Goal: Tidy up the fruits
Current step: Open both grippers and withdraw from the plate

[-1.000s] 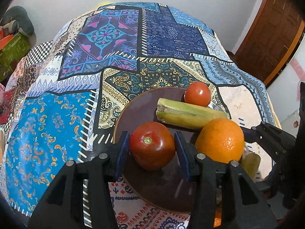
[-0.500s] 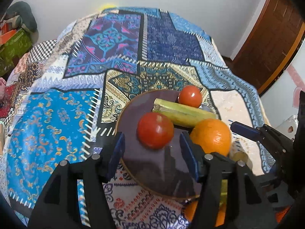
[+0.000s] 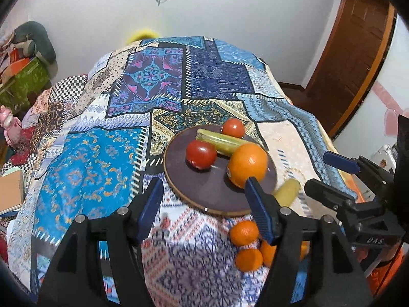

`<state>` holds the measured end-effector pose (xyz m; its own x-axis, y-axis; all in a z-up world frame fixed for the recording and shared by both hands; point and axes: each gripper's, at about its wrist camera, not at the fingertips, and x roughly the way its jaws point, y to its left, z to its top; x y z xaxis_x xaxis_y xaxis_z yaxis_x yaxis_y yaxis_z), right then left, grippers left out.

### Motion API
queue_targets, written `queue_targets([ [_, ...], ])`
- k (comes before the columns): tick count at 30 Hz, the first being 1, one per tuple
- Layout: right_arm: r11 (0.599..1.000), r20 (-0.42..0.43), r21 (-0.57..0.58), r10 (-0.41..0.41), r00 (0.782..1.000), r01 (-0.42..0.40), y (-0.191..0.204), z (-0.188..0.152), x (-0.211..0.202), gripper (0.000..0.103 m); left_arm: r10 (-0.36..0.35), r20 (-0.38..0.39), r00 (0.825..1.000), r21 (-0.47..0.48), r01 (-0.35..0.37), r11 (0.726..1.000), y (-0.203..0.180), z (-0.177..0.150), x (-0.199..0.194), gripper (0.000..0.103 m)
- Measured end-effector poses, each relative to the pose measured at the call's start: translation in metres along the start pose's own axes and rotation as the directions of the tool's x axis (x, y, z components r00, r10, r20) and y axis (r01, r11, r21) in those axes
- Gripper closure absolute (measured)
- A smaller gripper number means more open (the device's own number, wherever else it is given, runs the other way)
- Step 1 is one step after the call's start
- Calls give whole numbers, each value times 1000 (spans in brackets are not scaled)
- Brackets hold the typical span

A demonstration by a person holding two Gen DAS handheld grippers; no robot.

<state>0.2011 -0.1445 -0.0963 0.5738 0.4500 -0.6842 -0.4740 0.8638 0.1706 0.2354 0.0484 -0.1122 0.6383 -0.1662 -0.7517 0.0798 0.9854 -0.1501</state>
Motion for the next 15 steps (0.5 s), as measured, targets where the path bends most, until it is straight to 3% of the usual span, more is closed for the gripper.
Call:
queue_targets([
  [7, 999, -50, 30, 15, 999, -14, 3, -34, -6, 23, -7, -37, 999, 22, 7, 1000, -11, -37, -13, 33],
  [15, 995, -165, 67, 79, 983, -68, 11, -67, 18, 23, -12, -117, 993, 14, 13, 1000, -10, -78, -2, 33],
])
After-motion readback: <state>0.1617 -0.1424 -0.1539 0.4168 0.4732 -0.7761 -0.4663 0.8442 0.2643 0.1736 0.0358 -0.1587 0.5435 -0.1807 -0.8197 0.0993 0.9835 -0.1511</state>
